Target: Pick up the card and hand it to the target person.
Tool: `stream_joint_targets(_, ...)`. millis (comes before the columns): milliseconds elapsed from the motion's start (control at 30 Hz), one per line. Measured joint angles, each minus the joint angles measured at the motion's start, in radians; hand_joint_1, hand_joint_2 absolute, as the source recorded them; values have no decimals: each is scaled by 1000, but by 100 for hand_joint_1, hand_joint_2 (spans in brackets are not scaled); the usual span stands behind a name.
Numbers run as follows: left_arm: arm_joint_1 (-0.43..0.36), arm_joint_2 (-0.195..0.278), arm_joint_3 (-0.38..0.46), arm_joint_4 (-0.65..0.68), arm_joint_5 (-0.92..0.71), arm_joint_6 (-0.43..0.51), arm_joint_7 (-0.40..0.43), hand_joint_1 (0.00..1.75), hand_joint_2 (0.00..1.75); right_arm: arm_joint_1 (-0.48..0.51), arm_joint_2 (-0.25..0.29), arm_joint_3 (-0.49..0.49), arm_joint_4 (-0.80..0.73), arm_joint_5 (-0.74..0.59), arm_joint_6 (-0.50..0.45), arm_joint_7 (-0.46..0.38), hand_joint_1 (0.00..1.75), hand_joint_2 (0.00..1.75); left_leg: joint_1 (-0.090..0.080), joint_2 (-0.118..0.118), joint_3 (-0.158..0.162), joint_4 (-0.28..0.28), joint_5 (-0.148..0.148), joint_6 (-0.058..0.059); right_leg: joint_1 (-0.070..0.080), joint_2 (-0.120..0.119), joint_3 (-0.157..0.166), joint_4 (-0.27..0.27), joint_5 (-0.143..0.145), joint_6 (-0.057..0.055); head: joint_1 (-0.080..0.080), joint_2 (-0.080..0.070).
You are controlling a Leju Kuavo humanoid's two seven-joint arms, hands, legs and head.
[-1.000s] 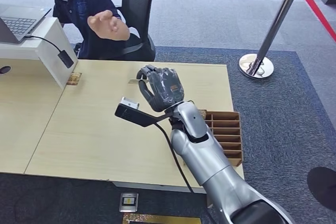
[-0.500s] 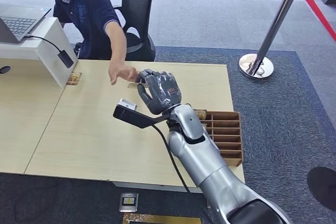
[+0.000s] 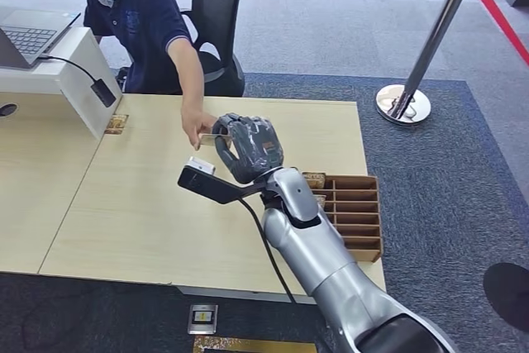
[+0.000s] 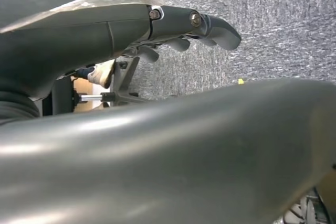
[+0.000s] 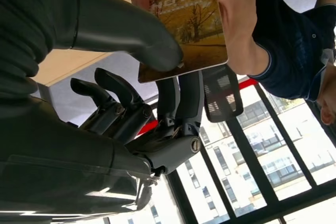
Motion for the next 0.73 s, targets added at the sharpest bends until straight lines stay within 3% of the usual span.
stream_joint_targets(67,0,0,1,0,8,4,0,0,0,0,0,9,-1,-34,-1,-8,3,175,0,0,0,0,0,0,0,0,0,0,0,0,0,0)
stream_joint_targets(167,0,0,4,0,22,11,-5,0,0,2,0,16,-6,-109,-19,-26,0,175,0,0,0,0,0,0,0,0,0,0,0,0,0,0)
stream_joint_targets(367,2,1,10,0,47,13,-15,0,0,103,-13,-32,-158,-342,-27,-172,0,175,0,0,0,0,0,0,0,0,-1,-1,0,0,0,0)
stream_joint_targets(533,9,1,25,0,78,17,-15,0,0,345,-75,-124,-481,-451,-47,-240,0,175,0,-1,-1,0,-2,1,0,0,-1,-2,-1,1,0,0)
stream_joint_targets(733,17,1,36,0,89,24,-15,0,0,685,-135,-245,-853,-494,-198,-254,0,175,-1,-2,-2,0,-4,2,-1,0,-1,-3,-3,2,0,0)
